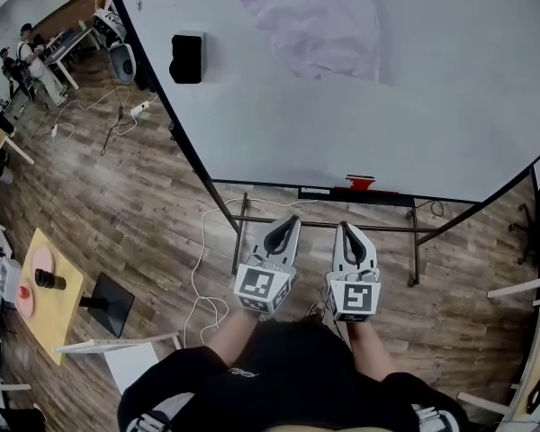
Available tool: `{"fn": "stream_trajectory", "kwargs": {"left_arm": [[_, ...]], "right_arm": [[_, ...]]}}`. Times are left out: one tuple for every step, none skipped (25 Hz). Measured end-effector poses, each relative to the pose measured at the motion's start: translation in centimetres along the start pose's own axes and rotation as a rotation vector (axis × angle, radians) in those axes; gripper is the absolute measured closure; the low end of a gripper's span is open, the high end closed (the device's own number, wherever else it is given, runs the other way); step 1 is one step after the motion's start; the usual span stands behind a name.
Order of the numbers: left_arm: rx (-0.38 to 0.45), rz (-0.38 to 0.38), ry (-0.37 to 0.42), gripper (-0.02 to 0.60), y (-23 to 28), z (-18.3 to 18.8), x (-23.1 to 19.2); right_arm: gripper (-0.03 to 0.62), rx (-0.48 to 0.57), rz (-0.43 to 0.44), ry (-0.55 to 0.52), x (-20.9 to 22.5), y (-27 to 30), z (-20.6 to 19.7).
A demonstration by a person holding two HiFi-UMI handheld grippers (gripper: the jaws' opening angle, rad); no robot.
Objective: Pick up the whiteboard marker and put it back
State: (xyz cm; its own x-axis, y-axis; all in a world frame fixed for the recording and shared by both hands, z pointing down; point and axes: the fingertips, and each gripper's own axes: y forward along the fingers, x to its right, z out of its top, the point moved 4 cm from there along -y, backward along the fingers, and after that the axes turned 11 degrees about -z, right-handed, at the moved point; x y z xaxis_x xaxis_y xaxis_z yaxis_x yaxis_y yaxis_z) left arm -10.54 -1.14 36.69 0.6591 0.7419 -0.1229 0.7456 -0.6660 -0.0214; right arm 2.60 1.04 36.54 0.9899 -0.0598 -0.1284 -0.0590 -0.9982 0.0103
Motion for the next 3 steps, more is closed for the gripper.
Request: {"fn": "stream_trajectory", "kwargs": {"left_arm": [[0.0, 0.003, -0.002, 0.574, 0.09, -0.09, -0.02], [0.001, 0.006, -0.003, 0.574, 0.23, -0.14, -0.08], [0.002, 0.009, -0.004, 0.574, 0.4, -0.18, -0.16]], "right_arm": [[0.591, 0.001, 0.0, 0.001, 0.18, 0.11, 0.0], [0.591, 0.003, 0.0, 0.001, 0.37, 0.29, 0.02], [0.591, 0.006, 0.0, 0.001, 0.56, 0.5, 0.05]]}}
